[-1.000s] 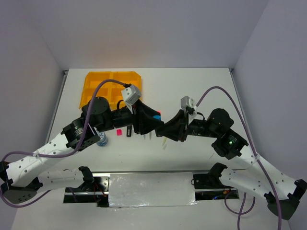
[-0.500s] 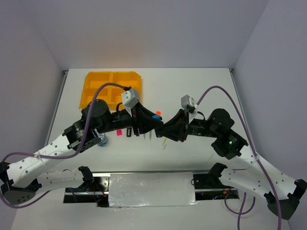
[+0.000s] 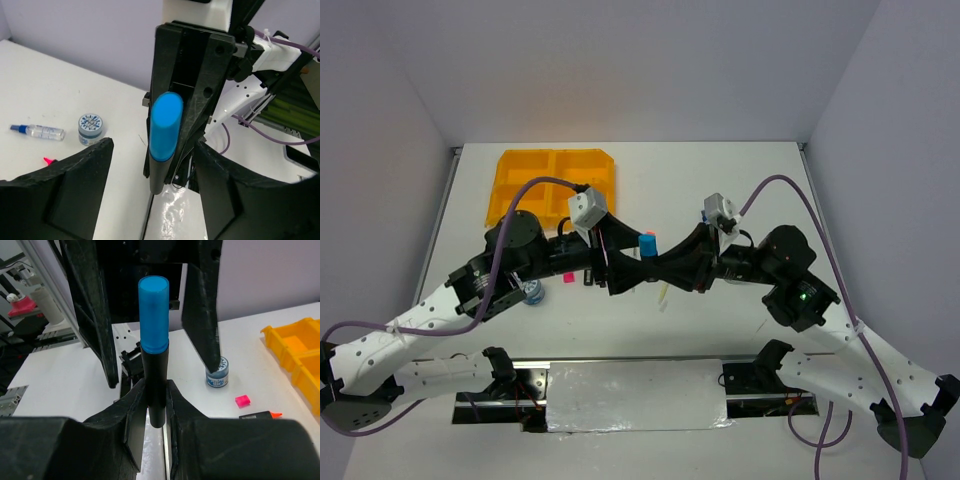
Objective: Sort the stationery into containers
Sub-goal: Close the pen cap on the pen.
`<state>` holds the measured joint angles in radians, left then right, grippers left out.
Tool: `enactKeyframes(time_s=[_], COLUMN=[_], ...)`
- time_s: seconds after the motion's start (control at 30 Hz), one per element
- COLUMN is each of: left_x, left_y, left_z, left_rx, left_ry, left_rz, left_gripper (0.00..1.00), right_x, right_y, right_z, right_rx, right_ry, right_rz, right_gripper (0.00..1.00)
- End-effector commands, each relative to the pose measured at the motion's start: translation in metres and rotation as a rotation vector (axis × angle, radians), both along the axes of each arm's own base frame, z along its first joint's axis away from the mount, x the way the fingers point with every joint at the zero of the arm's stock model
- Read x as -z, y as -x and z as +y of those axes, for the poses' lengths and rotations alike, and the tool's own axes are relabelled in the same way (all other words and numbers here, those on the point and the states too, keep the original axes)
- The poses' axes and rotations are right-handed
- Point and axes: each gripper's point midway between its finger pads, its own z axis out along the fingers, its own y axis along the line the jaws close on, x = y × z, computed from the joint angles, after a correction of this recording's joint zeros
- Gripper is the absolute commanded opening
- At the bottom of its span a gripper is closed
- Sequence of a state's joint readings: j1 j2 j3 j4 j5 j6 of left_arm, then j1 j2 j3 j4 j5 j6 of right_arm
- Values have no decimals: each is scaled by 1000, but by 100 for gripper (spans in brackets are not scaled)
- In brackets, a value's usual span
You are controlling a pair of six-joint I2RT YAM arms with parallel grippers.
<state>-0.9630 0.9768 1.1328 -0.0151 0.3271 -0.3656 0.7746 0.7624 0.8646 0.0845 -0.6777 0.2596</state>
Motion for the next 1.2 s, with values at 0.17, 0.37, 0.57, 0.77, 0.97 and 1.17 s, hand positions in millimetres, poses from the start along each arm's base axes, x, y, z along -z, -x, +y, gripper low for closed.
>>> enactKeyframes(time_s=[0.17, 0.37, 0.57, 0.77, 0.97, 1.17], left_x=[-54, -77, -75, -68, -60, -51], left_y=[-8, -4, -10, -15, -16, -12], left_z=[20, 26, 21, 19, 13, 9], left_rx=[-102, -110, -122, -138, -125, -91], left_ry=[78, 134, 120, 110, 96, 81], left_rz=[-87, -123, -105, -93, -77, -68], left_gripper=[90, 91, 83, 76, 60, 37], right_x=[-20, -17, -19, -20, -22, -30], right_y=[1, 3, 6, 10, 10, 7], right_z=[0, 4, 3, 3, 3, 3], right_rx=[-6, -36, -49, -70, -70, -46], right_ry=[-55, -50, -56, -51, -59, -76], right_rz=[-62, -55, -60, -62, -62, -61], right_gripper=[0, 0, 0, 0, 0, 0])
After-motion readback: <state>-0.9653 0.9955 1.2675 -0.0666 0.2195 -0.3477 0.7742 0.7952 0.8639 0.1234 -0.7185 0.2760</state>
